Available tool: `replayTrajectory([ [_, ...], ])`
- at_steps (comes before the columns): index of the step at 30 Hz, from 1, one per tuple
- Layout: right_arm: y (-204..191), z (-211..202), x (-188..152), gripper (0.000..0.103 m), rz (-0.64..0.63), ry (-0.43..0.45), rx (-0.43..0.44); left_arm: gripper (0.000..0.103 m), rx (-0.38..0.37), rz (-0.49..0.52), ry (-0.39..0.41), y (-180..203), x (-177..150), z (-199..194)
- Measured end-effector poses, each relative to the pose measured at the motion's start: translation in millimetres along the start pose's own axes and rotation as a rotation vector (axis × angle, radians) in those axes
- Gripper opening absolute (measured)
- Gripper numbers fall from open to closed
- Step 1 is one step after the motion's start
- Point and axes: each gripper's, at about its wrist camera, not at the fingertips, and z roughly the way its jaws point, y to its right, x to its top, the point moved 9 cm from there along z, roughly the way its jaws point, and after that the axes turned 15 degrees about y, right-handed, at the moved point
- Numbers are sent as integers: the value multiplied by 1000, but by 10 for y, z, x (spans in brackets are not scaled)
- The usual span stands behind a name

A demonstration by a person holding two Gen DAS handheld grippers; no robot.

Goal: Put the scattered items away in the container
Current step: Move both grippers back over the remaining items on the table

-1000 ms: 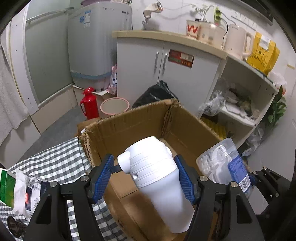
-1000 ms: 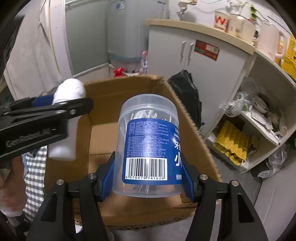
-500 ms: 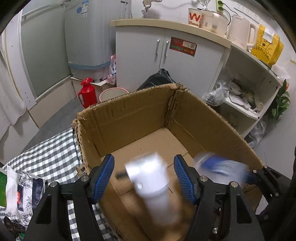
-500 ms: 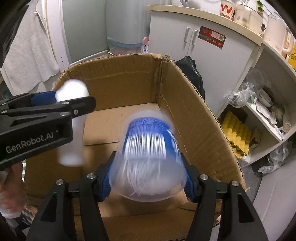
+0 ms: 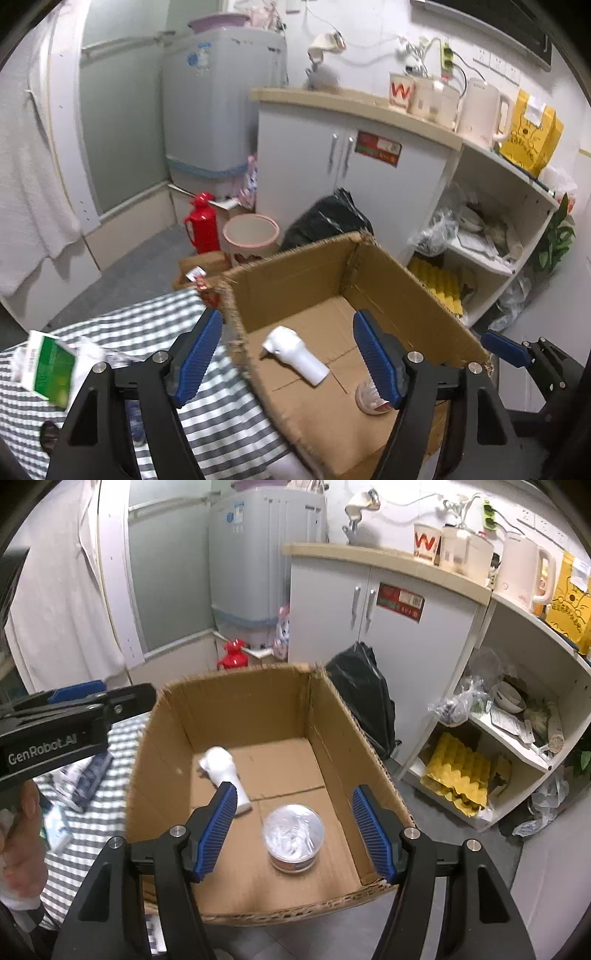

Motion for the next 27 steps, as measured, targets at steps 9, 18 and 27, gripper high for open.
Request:
replayTrajectory([
  [9,-279,-389,247,65,31,82,64,84,99,-17,76,-414,205,-650],
  [18,-600,-762,424,71,40,153,136,91,207,-32,131,-888,304,-1214],
  [27,-1253,-882,583,76,25,185,237,98,310,-59,171,-1481,308,-1735],
])
